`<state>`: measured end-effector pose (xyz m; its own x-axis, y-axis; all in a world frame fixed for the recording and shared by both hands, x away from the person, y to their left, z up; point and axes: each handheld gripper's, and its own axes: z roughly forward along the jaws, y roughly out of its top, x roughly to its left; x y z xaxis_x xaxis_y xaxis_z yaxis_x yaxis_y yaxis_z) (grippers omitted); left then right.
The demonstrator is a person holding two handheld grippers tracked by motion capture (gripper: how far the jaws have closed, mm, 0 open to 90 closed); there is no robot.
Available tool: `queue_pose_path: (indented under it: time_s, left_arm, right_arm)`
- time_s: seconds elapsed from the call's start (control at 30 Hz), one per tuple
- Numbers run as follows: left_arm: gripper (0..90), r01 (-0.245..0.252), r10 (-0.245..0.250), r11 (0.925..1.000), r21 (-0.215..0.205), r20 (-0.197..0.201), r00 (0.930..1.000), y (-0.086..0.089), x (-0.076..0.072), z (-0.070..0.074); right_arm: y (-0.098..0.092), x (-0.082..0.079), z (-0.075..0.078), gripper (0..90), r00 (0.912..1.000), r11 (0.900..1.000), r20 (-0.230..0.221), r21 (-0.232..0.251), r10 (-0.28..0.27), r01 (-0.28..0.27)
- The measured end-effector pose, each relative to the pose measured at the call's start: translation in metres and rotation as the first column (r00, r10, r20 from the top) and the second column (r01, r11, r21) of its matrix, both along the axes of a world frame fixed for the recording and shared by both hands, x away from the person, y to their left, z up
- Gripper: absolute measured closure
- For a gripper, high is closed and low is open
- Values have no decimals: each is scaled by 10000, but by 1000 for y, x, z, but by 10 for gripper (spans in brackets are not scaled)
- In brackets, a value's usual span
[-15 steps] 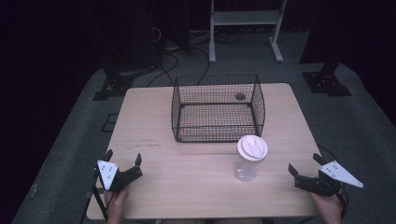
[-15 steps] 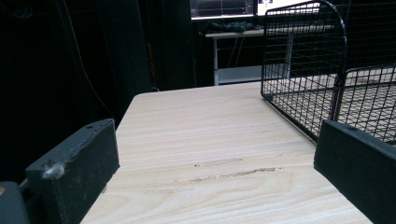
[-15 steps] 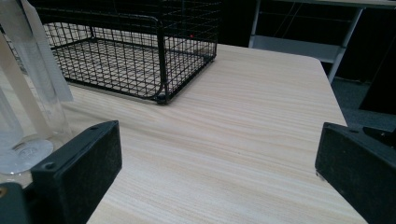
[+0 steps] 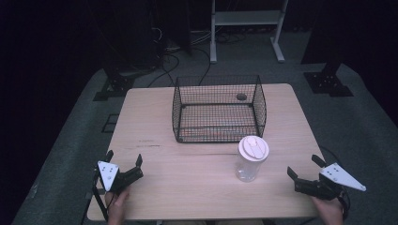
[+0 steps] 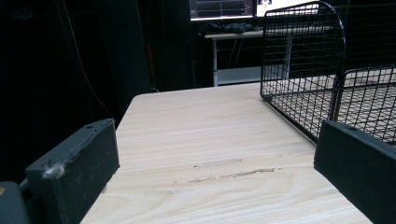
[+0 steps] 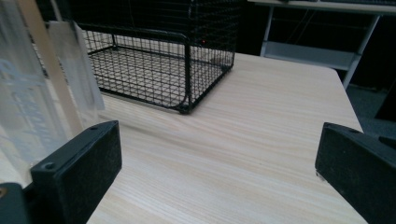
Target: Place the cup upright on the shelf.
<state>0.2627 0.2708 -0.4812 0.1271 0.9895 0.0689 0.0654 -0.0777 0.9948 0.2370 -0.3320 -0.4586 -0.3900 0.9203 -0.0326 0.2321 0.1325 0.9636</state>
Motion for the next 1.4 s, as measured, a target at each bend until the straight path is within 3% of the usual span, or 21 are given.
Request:
queue_pose_path:
  time_s: [0.33,0.6,1.2,1.4]
  left_arm:
    - [0,9,-9,10000,-13,4,10000,0,0,0]
    - [0,4,-4,10000,-26,-6,10000,0,0,0]
    - [0,27,-27,10000,-52,-2,10000,0,0,0]
    - [0,22,-22,10000,-55,-3,10000,0,0,0]
  right_arm:
    - [18,-8,11,0,9978,9980,228,-45,626,-625]
    - [41,-14,21,0,9904,9911,449,-290,1308,-1296]
    - [76,-18,34,0,9782,9809,723,-121,1945,-1941]
    - [87,-16,39,0,9742,9774,790,-265,2113,-2098]
